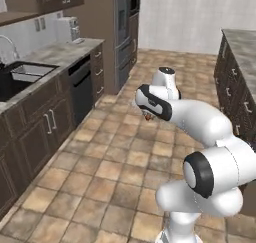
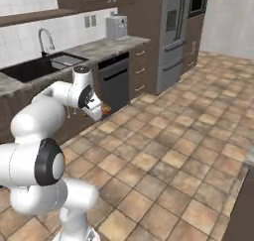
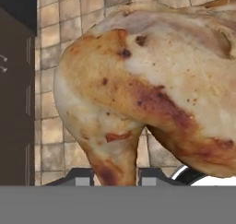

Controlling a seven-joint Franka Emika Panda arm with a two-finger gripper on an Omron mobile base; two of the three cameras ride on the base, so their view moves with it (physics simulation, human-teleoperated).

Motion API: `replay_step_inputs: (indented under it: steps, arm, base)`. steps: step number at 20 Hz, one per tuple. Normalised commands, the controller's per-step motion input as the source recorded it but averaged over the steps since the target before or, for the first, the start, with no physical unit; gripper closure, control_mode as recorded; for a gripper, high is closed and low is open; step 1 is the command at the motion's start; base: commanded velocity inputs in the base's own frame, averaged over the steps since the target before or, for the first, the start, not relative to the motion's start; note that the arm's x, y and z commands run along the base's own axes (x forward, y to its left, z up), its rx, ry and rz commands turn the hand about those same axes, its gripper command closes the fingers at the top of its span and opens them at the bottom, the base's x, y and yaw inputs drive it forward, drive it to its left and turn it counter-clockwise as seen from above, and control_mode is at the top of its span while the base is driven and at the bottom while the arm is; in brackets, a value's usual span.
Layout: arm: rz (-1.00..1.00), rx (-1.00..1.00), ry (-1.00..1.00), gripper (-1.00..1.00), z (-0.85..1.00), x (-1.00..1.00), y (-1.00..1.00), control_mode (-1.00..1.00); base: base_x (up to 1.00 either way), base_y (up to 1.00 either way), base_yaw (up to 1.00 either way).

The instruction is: Take the chicken drumsticks from the pan and place one on each plate on the dining counter.

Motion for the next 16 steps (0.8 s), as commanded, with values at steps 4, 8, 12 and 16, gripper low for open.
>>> replay_step_inputs:
  steps: [4, 8, 12, 16]
  arm:
    - [0.0, 0.0, 0.0, 1.0, 0.0, 0.0, 0.0, 1.0]
    - [0.0, 0.0, 0.0, 1.0, 0.0, 0.0, 0.0, 1.0]
    - [0.0, 0.0, 0.0, 1.0, 0.0, 0.0, 0.0, 1.0]
    - [0.0, 0.0, 0.0, 1.0, 0.0, 0.0, 0.0, 1.0]
  base:
    - [0.01, -0.13, -1.0]
    - [0.49, 0.05, -0.68]
    - [0.78, 0.08, -0.26]
    - [0.73, -0.07, -0.16]
